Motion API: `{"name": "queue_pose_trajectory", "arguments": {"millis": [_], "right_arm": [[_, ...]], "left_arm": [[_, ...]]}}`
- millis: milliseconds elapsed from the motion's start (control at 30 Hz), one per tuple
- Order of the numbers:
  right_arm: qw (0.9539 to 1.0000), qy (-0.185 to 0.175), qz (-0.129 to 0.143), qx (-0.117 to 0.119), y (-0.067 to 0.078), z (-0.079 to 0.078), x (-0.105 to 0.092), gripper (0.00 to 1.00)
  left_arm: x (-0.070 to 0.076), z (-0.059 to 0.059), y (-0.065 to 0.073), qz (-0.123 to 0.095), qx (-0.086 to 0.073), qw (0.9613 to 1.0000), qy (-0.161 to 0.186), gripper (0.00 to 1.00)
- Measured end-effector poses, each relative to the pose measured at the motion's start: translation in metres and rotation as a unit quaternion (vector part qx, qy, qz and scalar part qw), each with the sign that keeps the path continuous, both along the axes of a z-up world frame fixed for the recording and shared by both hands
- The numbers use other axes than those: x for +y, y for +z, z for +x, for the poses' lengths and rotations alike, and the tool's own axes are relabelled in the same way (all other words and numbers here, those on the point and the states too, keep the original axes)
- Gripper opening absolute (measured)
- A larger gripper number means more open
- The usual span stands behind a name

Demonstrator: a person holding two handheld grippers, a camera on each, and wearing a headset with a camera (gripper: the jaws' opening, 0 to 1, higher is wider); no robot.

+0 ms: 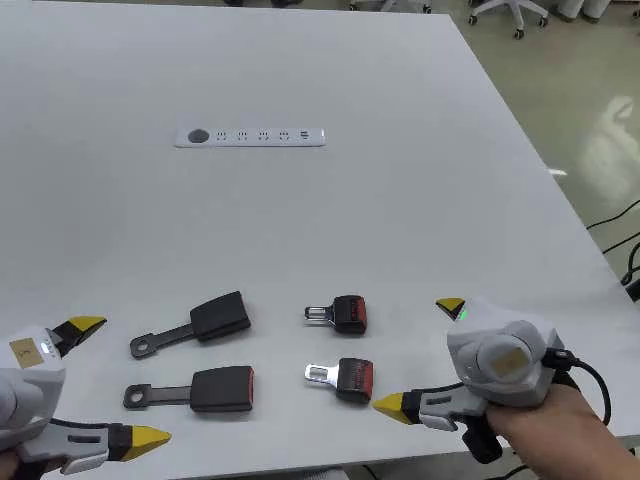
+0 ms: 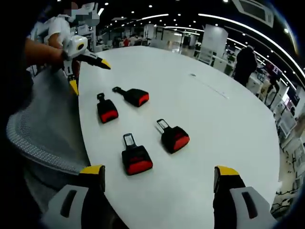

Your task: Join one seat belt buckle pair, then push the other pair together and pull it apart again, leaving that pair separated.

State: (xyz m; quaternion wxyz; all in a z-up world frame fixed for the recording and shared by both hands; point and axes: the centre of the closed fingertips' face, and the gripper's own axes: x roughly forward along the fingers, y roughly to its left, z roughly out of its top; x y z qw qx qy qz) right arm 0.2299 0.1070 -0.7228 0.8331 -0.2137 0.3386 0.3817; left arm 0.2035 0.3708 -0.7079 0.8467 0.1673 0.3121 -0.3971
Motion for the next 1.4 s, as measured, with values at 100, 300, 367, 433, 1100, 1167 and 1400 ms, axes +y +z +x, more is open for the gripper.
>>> {"name": "queue_pose_trajectory", "arguments": {"millis": [100,300,367,433,1100,1167,1400], "right_arm": [[1.0,0.006,0.0,0.0,0.0,-0.003,0.004,0.99],[0.9999,0.011,0.002,0.0,0.001,-0.005,0.007,0.99],[0.9999,0.011,0.004,0.0,0.002,-0.006,0.009,0.99],[0.9999,0.012,0.003,-0.001,0.003,-0.007,0.01,0.99],[0.9999,0.016,0.004,-0.005,0.006,-0.01,0.008,0.94],[0.9999,0.016,0.004,-0.005,0.006,-0.01,0.008,0.93],[0.9997,0.02,0.006,-0.008,0.006,-0.008,0.009,0.9]], "left_arm": [[0.003,-0.002,-0.004,0.0,0.002,1.0,0.001,1.0],[0.006,-0.003,-0.007,0.004,0.003,1.0,0.001,1.0],[0.005,-0.003,-0.007,0.005,0.003,1.0,0.001,1.0],[0.005,-0.003,-0.006,0.005,0.002,1.0,0.001,1.0],[0.005,-0.005,-0.007,0.016,-0.002,0.9998,-0.012,1.0],[0.005,-0.004,-0.007,0.017,-0.003,0.9998,-0.013,1.0],[0.015,-0.002,-0.012,0.05,-0.006,0.9986,-0.019,1.0]]}}
